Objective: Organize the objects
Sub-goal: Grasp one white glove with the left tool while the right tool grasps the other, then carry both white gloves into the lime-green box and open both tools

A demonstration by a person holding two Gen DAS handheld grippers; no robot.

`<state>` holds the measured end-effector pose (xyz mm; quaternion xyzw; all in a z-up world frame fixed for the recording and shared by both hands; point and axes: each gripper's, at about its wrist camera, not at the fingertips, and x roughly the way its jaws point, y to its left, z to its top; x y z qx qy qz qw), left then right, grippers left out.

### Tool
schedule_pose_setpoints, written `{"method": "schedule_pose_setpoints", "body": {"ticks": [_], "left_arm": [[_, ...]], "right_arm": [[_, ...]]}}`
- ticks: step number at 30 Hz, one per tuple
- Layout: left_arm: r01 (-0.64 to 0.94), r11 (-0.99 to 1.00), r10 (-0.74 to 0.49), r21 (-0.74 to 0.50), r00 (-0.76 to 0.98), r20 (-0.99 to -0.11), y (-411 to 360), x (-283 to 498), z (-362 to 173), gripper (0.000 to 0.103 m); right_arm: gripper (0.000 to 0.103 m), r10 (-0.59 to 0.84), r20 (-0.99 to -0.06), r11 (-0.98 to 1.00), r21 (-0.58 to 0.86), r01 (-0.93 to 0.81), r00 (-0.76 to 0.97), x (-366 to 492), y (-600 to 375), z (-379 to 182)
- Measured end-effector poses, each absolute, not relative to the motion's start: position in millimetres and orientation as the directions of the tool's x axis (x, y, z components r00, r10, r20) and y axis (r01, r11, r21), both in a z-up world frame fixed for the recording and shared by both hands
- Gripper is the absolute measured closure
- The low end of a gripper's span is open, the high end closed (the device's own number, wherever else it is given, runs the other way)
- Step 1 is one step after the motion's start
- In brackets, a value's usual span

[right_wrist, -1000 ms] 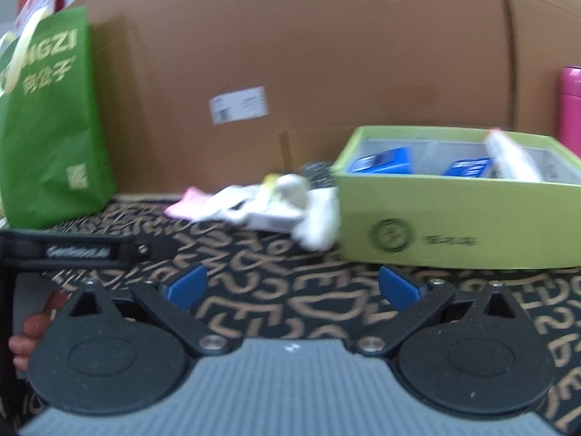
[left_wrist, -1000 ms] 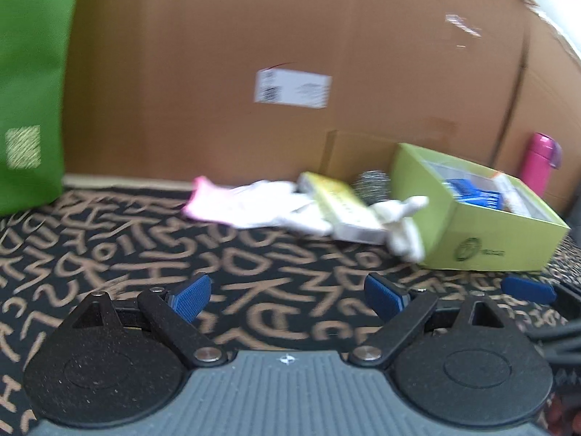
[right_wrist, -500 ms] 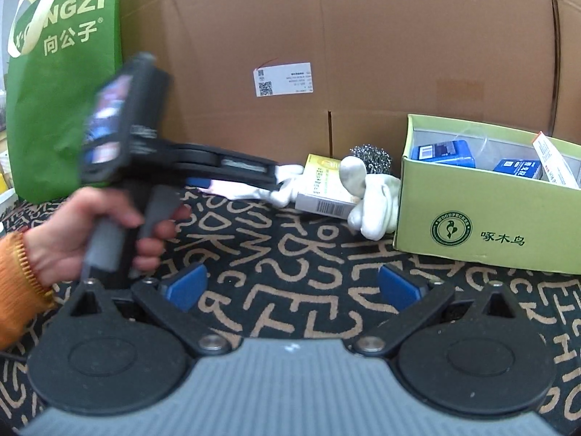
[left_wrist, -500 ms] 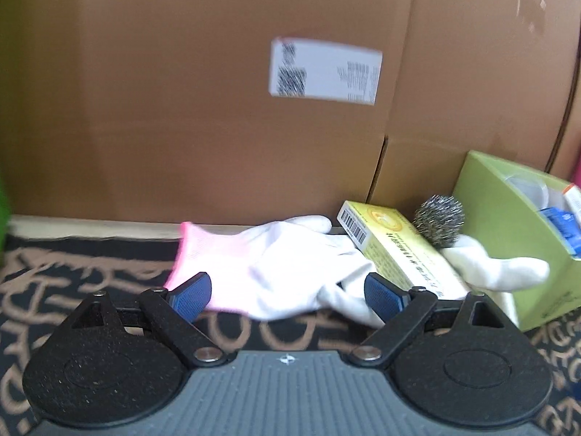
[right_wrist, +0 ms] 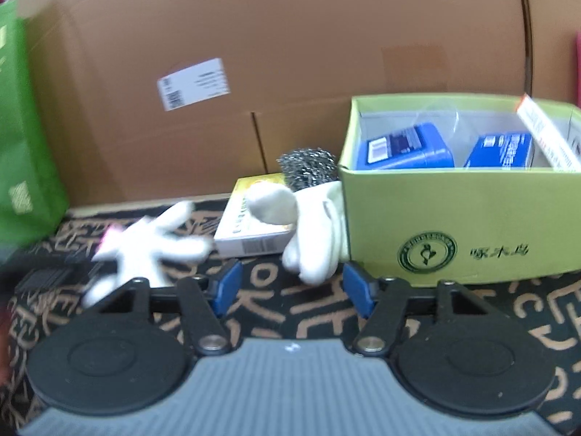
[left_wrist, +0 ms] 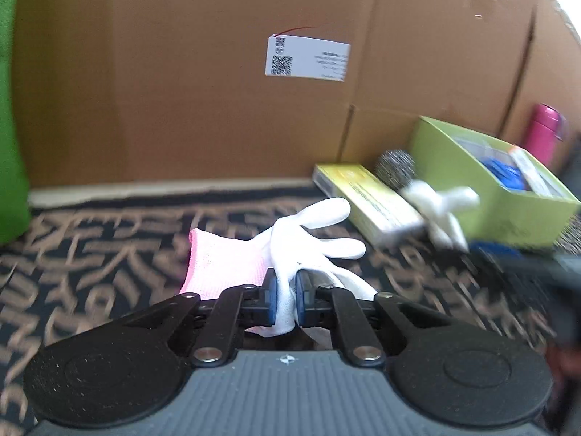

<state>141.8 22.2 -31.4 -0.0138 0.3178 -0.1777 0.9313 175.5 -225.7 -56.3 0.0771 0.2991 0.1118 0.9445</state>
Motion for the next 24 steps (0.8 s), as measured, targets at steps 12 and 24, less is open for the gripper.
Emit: {"method": "schedule_pose_setpoints", "body": {"ticks": [12,24], "left_arm": [[0.292,0.936,-0.352,-0.197,0.745,-0.567,46,82,-31,0.093],[0.283,0.942,-0.335,-0.181,0.739,-0.585,48,77,-37,0.093]], "right_arm": [[0.072,0.240,-0.556,0.953,0.291,-0.084,0.796,188,-228,-66],[0.090,0.444,-0.525,0.895,0.233,-0.380,0.726,104,-234,-52]]}}
